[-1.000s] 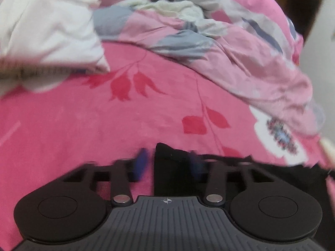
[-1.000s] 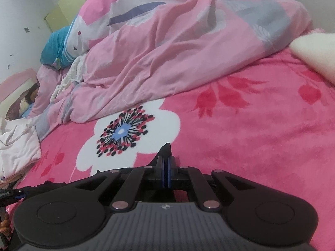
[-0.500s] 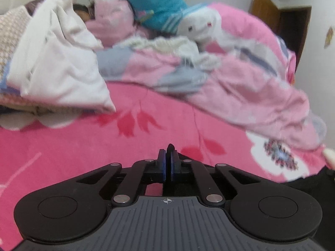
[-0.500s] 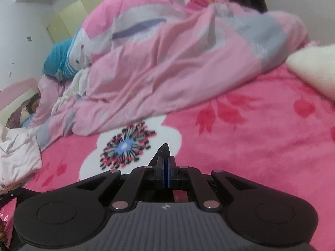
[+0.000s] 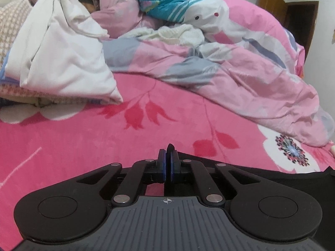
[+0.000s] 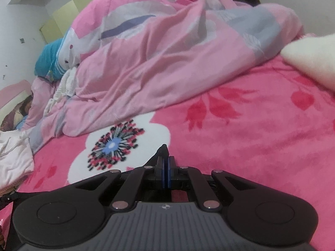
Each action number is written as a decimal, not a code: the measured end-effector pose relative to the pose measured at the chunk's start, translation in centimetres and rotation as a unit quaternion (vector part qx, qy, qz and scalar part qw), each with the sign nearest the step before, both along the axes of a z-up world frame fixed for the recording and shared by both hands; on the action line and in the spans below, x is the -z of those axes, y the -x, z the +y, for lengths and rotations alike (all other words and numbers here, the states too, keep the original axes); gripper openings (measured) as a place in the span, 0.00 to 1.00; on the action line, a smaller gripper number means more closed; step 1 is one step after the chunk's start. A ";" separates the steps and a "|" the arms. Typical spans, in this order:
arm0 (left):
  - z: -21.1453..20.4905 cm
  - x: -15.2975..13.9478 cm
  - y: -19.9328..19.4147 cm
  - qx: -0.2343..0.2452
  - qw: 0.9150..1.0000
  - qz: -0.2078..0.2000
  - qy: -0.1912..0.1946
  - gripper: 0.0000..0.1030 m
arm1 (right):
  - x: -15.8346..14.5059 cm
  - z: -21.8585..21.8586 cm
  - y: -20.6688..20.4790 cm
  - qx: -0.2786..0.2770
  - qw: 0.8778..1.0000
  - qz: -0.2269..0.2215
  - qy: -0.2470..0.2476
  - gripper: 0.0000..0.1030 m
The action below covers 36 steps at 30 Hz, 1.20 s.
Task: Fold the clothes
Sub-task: 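Lower the open left gripper and grasp the black shirt's end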
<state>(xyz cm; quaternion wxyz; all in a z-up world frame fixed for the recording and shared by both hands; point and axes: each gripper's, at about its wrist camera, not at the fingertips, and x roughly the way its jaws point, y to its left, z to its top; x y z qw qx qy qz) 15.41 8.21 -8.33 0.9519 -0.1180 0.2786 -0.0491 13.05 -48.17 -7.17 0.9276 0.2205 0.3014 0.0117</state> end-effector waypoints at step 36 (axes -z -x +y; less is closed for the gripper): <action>5.0 -1.4 21.2 0.041 0.984 0.100 0.144 0.64 | -10.6 12.5 31.8 0.125 0.979 -0.063 0.146 0.89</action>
